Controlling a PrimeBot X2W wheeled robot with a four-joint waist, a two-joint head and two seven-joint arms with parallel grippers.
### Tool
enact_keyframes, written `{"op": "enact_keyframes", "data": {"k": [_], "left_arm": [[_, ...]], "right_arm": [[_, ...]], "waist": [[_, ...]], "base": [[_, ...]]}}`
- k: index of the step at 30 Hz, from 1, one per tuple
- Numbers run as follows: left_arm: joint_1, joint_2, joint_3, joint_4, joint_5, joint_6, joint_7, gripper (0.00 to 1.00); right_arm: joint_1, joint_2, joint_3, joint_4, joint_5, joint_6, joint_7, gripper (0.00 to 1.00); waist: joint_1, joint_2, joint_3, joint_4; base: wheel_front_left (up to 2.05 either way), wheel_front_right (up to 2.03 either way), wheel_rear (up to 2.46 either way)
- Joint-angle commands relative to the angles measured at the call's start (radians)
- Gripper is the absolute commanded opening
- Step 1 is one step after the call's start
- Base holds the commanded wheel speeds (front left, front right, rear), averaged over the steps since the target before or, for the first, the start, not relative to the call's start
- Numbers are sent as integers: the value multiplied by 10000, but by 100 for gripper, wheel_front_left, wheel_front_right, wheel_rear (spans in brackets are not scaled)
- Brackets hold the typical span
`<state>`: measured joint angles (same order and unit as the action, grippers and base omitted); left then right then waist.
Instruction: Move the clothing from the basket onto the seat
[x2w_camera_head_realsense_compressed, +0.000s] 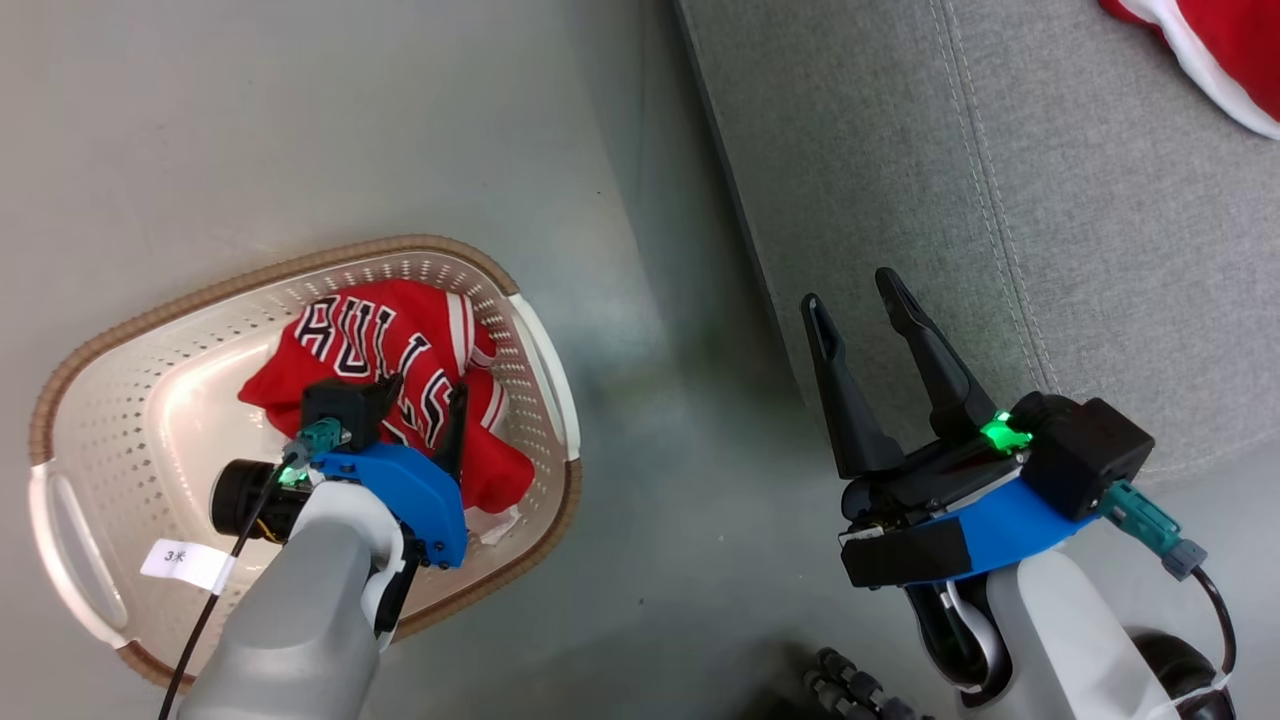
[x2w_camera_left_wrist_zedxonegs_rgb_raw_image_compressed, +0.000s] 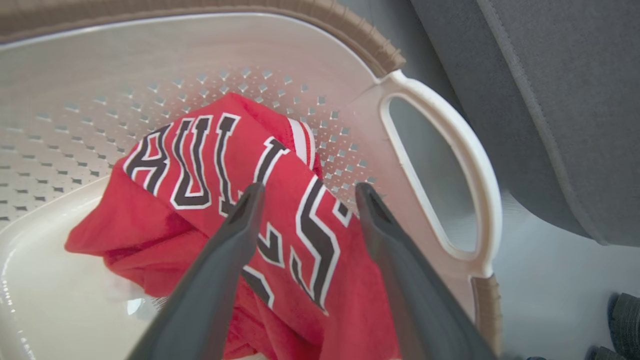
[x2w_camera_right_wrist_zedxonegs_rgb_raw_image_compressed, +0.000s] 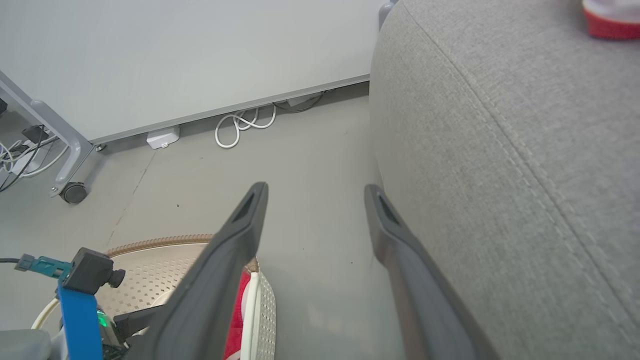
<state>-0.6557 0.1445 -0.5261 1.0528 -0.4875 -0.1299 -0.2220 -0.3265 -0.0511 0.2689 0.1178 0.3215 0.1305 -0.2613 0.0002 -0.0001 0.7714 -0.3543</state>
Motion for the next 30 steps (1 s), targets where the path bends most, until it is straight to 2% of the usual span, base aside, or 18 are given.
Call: {"op": "enact_keyframes", "data": {"k": [1, 9, 15, 27, 28, 29, 30], "left_arm": [[-170, 26, 4, 83, -65, -11, -21, 100], [-542, 94, 53, 797, -207, 241, 246, 100], [-764, 120, 129, 1357, -290, 820, 632, 100], [-892, 34, 125, 1879, -525, 1064, 1321, 100], [-897, 28, 117, 1893, -547, 1047, 1365, 57], [-915, 32, 109, 1901, -558, 1038, 1385, 24], [-930, 30, 96, 1910, -566, 1024, 1398, 0]], "right_arm": [[-163, 12, 39, -57, 51, 5, -51, 100], [-166, 12, 214, -243, 259, 5, -53, 100], [-195, 10, 307, -295, 447, 5, -54, 100], [-211, 12, 299, -274, 590, 5, -54, 100], [-216, 12, 293, -267, 594, 5, -54, 100], [-222, 12, 291, -264, 583, 5, -55, 100], [-226, 12, 288, -256, 558, 5, -55, 100]], "waist": [[-2, 1, 91, -88], [-2, 1, 369, -390], [-2, 1, 518, -542], [-2, 1, 606, -624], [-2, 1, 601, -619], [-2, 1, 594, -615], [-2, 1, 585, -613]], "base": [[0, 0, 0], [0, 0, 0], [0, 0, 0], [0, 0, 0], [0, 0, 0], [0, 0, 0], [0, 0, 0]]}}
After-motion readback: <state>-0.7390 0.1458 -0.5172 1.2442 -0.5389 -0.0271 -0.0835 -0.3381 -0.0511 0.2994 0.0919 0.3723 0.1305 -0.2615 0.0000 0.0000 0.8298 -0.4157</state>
